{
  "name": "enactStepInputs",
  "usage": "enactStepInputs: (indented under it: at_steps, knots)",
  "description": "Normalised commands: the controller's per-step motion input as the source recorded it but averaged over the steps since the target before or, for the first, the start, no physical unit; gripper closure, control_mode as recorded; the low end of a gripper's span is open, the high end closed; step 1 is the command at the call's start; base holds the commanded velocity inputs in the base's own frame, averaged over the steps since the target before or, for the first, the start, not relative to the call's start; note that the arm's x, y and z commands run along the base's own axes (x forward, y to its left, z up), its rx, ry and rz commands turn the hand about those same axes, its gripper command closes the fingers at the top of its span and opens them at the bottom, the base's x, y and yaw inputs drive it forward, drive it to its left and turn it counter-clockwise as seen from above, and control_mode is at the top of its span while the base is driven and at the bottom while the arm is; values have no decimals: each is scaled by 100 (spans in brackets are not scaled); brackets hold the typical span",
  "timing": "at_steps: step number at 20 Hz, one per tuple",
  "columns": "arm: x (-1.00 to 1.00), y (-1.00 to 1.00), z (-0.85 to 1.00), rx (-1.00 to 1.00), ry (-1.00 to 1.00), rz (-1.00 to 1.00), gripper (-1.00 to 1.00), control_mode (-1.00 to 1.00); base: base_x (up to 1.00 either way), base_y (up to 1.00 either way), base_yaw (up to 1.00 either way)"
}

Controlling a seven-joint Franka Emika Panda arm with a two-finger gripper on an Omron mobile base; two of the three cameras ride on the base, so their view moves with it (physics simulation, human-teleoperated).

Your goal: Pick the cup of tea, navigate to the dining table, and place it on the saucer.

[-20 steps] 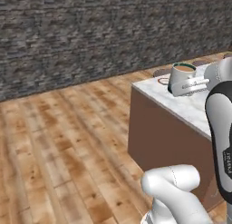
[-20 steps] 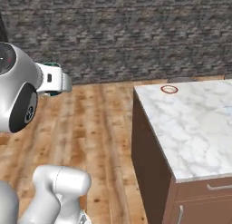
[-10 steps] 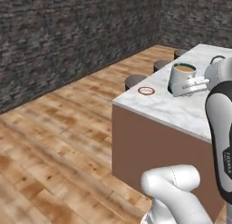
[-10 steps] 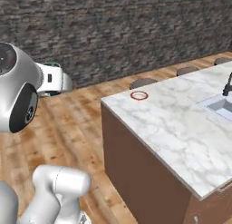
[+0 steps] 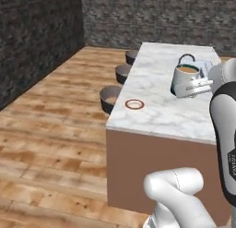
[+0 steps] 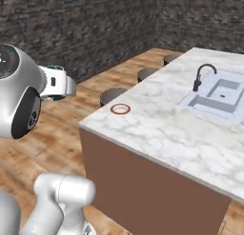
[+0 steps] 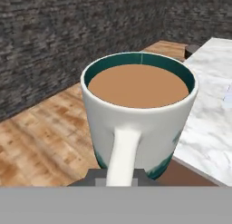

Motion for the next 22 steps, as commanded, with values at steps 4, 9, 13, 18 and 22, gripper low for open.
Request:
enactStepInputs:
  at_steps: [4,9,13,18,22]
  knots:
    - [0,0,0,0,0,0,100,100,40,88,-67]
    - [0,0,0,0,0,0,100,100,34,73,-68]
    - [0,0,0,0,0,0,100,100,77,73,-51]
    - [0,0,0,0,0,0,100,100,95,31,-24]
    - [0,0,0,0,0,0,100,100,93,27,-10]
